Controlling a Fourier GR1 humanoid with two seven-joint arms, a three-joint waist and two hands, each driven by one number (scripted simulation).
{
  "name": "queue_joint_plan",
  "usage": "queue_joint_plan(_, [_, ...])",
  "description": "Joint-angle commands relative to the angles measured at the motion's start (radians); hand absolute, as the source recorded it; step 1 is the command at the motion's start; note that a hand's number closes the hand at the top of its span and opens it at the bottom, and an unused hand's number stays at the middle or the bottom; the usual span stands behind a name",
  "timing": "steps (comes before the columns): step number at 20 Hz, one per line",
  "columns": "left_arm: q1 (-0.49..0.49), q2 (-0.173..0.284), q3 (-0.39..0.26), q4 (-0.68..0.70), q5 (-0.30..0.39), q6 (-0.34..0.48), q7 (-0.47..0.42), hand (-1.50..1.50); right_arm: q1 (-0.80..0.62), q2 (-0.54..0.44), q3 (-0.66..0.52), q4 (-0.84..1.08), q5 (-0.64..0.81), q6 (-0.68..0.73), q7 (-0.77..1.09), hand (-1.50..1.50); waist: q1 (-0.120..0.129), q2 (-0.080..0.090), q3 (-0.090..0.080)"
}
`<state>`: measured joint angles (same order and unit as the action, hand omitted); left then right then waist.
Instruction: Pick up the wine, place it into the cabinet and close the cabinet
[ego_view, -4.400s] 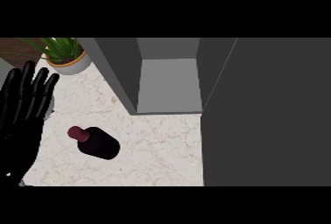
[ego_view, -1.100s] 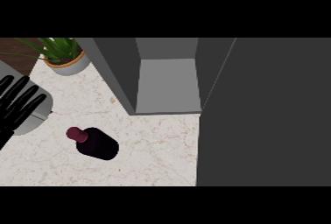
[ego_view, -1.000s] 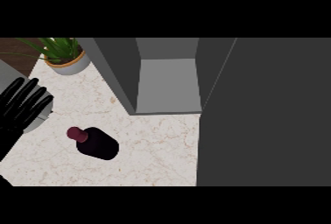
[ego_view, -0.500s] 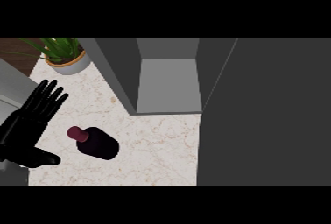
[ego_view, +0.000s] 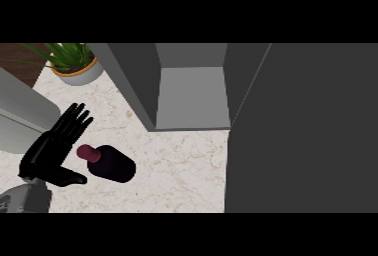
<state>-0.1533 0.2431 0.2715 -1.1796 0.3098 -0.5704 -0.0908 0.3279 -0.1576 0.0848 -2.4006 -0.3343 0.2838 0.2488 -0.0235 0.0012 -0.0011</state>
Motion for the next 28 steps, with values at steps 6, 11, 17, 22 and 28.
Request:
queue_joint_plan(6, [-0.071, -0.018, -0.045, 0.321, -0.097, -0.135, -0.224, -1.50, 0.023, 0.012, -0.013, -0.099, -0.106, 0.009, 0.027, -1.50, -0.001, 0.002, -0.001])
queue_joint_plan(11, [-0.087, -0.012, -0.054, 0.461, -0.138, -0.175, -0.299, -1.50, 0.021, 0.004, -0.012, -0.141, -0.125, -0.011, 0.081, -1.50, 0.004, 0.002, -0.001])
queue_joint_plan(17, [-0.146, -0.015, -0.066, 0.623, -0.176, -0.206, -0.393, -1.50, -0.047, 0.004, -0.036, -0.104, -0.108, -0.020, 0.074, -1.50, 0.008, 0.002, -0.001])
queue_joint_plan(22, [-0.186, -0.049, -0.061, 0.701, -0.174, -0.189, -0.444, -1.50, 0.048, -0.004, -0.069, -0.127, -0.166, 0.020, 0.032, -1.50, -0.005, 0.002, -0.001])
queue_joint_plan(28, [-0.239, -0.045, -0.045, 0.802, -0.177, -0.184, -0.498, -1.50, 0.005, 0.018, -0.024, -0.123, -0.113, -0.024, 0.067, -1.50, -0.001, 0.003, -0.002])
